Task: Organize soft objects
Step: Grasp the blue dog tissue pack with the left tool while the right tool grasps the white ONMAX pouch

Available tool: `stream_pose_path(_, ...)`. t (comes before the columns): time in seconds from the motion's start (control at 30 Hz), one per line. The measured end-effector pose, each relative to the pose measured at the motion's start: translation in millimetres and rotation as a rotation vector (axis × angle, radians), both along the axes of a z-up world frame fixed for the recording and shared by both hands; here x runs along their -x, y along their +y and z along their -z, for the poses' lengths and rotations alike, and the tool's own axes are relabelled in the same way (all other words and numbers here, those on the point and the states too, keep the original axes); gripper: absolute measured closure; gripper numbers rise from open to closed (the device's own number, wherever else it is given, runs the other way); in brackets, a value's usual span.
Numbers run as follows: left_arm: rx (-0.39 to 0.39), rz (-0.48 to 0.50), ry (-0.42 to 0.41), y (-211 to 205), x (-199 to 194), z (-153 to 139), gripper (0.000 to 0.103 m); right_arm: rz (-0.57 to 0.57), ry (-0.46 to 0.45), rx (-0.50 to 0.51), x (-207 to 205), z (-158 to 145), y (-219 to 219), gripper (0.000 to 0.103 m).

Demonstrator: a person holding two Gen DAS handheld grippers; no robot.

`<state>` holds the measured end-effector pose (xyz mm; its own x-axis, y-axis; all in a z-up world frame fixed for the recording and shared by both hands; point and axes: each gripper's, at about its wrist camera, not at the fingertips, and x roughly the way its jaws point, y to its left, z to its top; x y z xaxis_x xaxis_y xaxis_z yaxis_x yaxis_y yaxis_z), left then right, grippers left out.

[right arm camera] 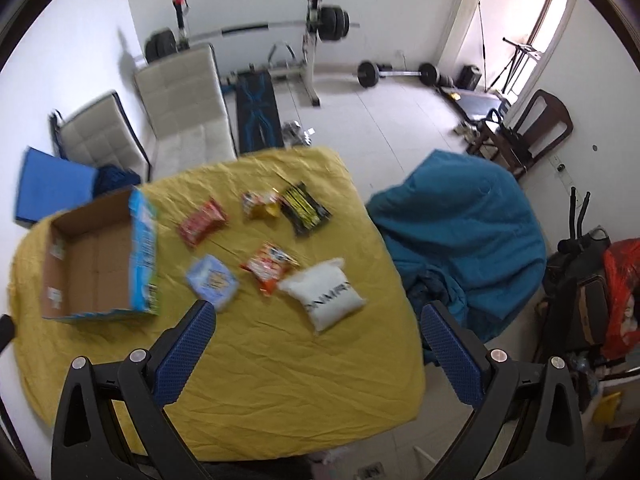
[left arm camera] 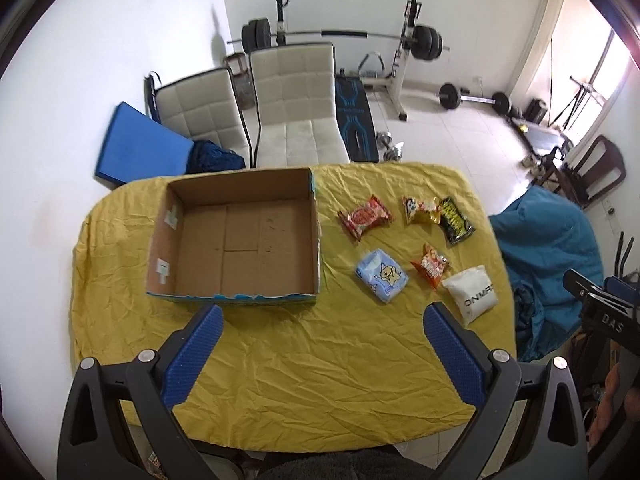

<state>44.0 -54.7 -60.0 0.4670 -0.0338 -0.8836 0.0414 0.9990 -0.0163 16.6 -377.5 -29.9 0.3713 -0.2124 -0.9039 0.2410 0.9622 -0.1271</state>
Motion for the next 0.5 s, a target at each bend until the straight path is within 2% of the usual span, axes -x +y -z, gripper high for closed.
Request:
stream_pose_path(0.1,-0.016,0.024,0.059,-20,-32,35,0.000,-0.032,0.119,0.016,-37,67,-30,0.000)
stream_pose_path(0.3,-0.032,0.036,0.228,-56,-99,123,0.000,-0.096,0.332,-0.047,-96,208,-72,0.000)
stream_pose_path(0.43,0.022,0.000,0.393,-72,-143,191,0.000,-0.112,0.420,-0.131,-110,270,-79,0.000)
stream_pose_path(0.5,0.087,-0.033,0.474,-75,-162,224,0.000,-0.131,0.453,-0.150,-114,293,-79,0.000)
